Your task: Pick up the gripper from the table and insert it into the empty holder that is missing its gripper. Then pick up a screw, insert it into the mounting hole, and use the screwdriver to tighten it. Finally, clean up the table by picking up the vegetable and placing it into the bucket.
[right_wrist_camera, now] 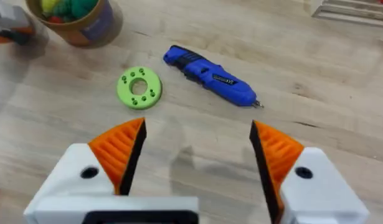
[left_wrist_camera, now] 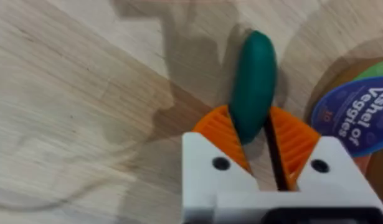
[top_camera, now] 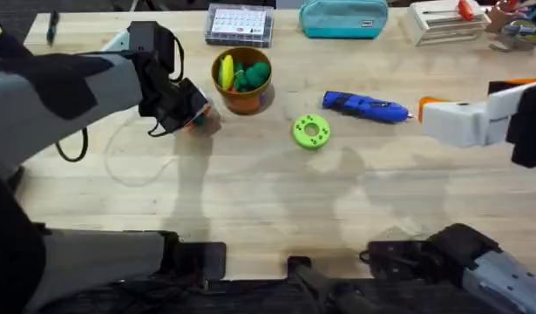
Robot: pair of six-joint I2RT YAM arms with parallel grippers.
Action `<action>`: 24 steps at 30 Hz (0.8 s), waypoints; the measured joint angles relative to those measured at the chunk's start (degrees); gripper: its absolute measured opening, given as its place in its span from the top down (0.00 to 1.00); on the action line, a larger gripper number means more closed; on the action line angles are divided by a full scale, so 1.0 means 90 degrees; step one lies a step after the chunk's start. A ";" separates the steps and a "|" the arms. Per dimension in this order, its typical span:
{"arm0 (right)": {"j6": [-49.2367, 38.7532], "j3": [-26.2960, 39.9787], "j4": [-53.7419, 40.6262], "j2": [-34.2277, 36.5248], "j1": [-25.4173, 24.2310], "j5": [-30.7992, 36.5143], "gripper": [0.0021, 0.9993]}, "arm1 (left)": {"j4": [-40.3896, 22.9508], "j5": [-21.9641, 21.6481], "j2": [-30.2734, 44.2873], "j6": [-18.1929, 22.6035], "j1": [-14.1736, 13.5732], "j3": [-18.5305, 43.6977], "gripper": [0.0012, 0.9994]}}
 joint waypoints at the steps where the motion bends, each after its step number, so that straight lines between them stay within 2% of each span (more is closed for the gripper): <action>1: 0.0000 0.0000 0.0027 0.0000 0.0000 -0.0001 0.02 | -0.0004 -0.0012 0.0000 0.0017 0.0000 0.0000 0.76; 5: 0.0001 0.0000 0.0104 0.0000 0.0000 0.0000 0.02 | -0.0017 -0.0045 -0.0004 0.0043 0.0000 0.0001 0.94; 9: 0.0001 0.0000 0.0117 0.0001 0.0000 0.0000 0.02 | -0.0118 -0.0049 -0.0017 0.0063 0.0000 0.0023 0.95; 15: 0.0000 0.0000 0.0121 0.0078 0.0000 0.0002 0.02 | -0.1012 -0.0090 -0.0069 0.0199 0.0000 0.0351 0.97; 24: 0.0000 0.0000 0.0125 0.0480 0.0000 0.0002 0.02 | -0.2177 -0.0181 -0.0764 0.0504 0.0000 0.1655 0.97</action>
